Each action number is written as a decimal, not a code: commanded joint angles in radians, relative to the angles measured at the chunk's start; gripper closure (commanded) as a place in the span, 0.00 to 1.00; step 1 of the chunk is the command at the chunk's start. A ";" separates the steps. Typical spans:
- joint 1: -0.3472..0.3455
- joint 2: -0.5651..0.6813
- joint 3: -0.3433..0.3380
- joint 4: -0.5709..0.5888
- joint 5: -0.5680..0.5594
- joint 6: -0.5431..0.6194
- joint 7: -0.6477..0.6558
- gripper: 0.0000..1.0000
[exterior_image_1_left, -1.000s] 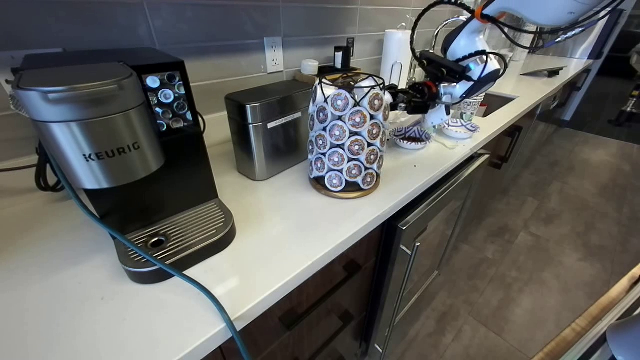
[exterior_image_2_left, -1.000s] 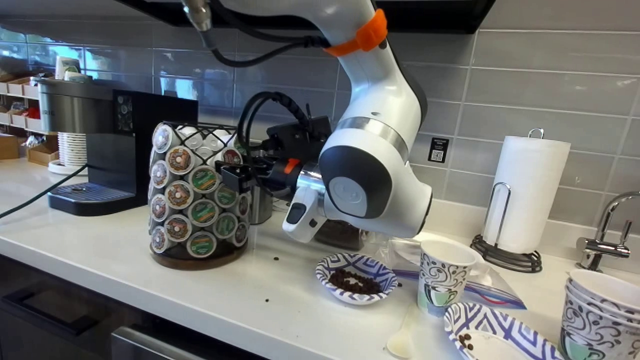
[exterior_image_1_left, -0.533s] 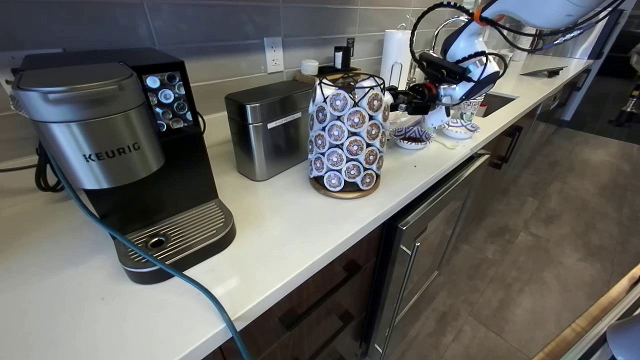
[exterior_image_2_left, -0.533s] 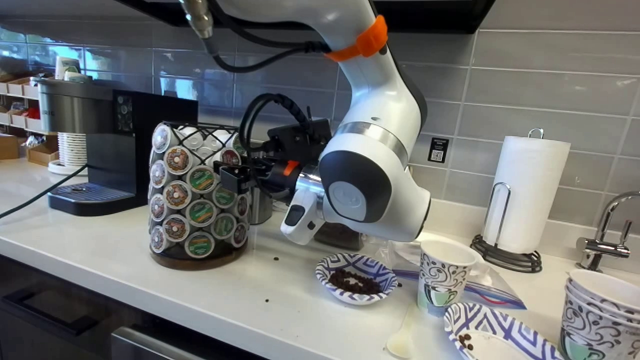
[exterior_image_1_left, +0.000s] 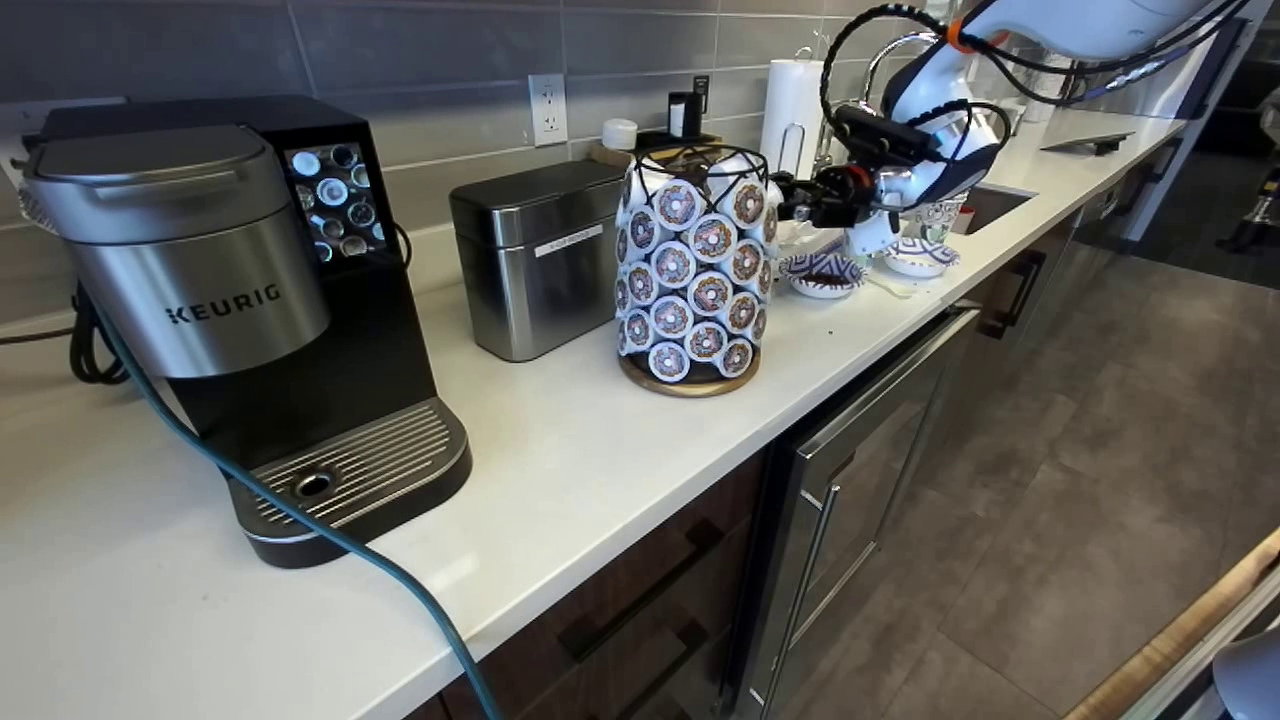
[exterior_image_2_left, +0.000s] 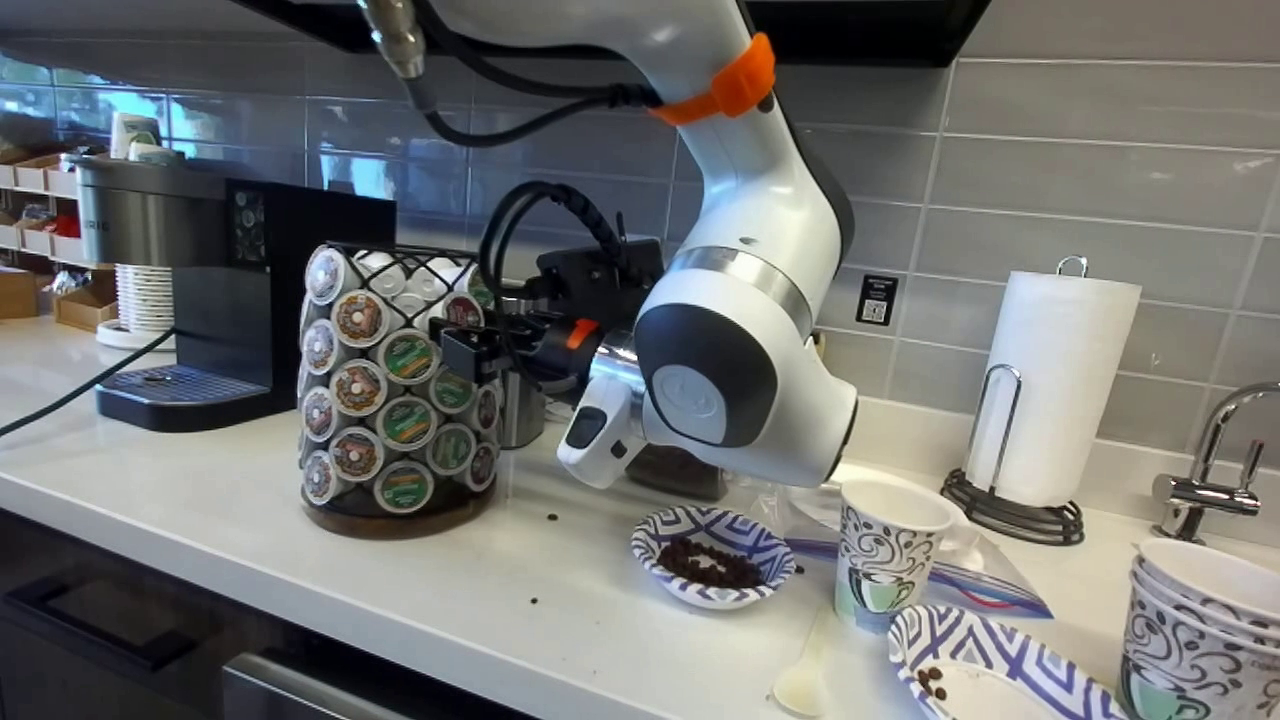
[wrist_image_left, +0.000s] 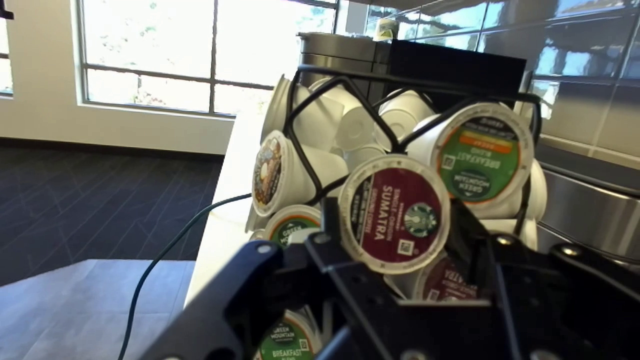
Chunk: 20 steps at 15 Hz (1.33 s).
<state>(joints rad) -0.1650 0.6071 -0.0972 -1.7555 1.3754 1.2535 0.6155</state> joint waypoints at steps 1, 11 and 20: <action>0.022 -0.004 -0.005 -0.008 0.035 0.022 0.022 0.72; 0.026 -0.011 -0.014 -0.011 0.037 0.035 0.038 0.16; 0.041 -0.022 -0.029 -0.012 0.013 0.070 0.063 0.00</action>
<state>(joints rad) -0.1405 0.6058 -0.1056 -1.7539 1.3931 1.2768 0.6553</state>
